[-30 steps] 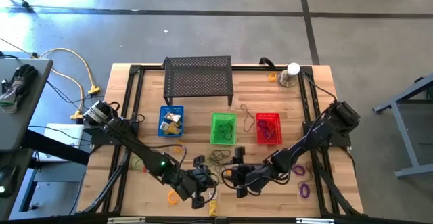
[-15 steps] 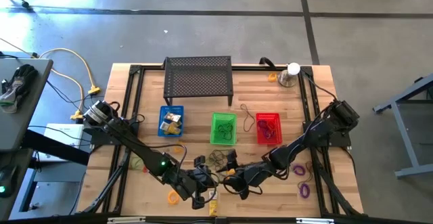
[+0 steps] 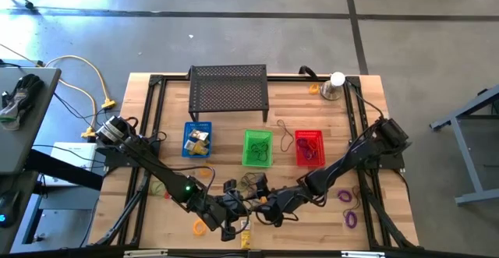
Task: Pick & Place Office Desk Supplies
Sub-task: Put the green rubber band into the green bin
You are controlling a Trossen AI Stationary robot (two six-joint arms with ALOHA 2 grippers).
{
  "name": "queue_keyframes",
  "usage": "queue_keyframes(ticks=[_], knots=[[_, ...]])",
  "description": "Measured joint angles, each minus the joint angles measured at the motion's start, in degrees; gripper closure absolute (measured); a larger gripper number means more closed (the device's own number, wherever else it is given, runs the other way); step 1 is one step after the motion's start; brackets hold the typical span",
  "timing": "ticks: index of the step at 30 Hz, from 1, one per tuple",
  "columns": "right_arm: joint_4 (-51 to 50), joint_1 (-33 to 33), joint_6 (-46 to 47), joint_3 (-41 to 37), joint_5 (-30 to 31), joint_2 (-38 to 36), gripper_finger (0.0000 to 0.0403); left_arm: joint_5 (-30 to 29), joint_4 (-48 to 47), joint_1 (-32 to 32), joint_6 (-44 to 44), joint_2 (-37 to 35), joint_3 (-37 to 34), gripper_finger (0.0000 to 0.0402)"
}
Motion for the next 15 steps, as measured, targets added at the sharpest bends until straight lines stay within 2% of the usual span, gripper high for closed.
queue_keyframes(ticks=[4, 11, 15], knots=[[1.05, 0.05, -0.54, 0.07, 0.06, 0.63, 0.028, 0.0, -0.04, 0.15, 0.01, -0.01, 0.0, 0.0401], [1.83, 0.17, -0.68, 0.07, 0.41, 0.63, 0.0388, -0.02, -0.33, 0.5, 0.01, -0.01, 0.0, 0.0401], [1.62, 0.44, -0.61, 0.07, 0.38, 0.63, 0.04, -0.08, -0.32, 0.5, 0.03, -0.01, 0.01, 0.0401]])
